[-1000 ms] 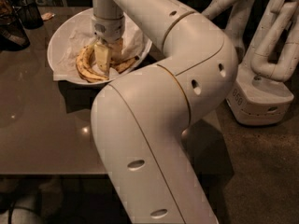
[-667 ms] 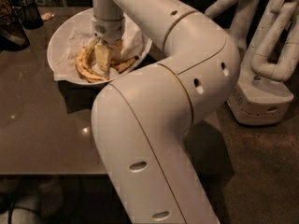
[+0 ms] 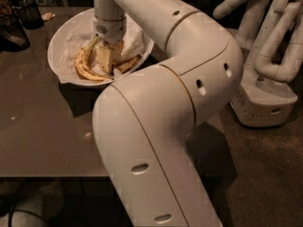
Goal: Pick banana from white bowl
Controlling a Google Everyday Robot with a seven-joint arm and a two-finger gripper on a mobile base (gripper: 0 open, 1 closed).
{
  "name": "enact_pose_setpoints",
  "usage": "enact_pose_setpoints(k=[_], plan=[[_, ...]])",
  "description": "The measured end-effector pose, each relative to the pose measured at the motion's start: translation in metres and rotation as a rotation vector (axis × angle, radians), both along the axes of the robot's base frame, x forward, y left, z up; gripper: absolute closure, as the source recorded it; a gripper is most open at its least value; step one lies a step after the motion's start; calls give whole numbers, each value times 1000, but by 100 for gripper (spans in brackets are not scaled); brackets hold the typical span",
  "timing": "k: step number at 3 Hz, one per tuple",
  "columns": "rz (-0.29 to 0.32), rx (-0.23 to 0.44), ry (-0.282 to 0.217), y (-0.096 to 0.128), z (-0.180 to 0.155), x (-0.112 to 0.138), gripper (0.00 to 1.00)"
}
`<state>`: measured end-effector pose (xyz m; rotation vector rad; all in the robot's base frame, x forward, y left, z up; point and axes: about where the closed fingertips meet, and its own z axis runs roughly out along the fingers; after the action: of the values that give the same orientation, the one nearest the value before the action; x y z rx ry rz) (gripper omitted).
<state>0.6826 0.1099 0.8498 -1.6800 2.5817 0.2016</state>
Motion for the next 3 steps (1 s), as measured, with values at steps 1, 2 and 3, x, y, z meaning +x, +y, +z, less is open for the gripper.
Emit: enact_pose_setpoints(k=[1,2,3], plan=[[0,0,0,0,0,0,100],[6,32,-35,-4,14,2,100],[22,47,-65,-10,32,-2,100]])
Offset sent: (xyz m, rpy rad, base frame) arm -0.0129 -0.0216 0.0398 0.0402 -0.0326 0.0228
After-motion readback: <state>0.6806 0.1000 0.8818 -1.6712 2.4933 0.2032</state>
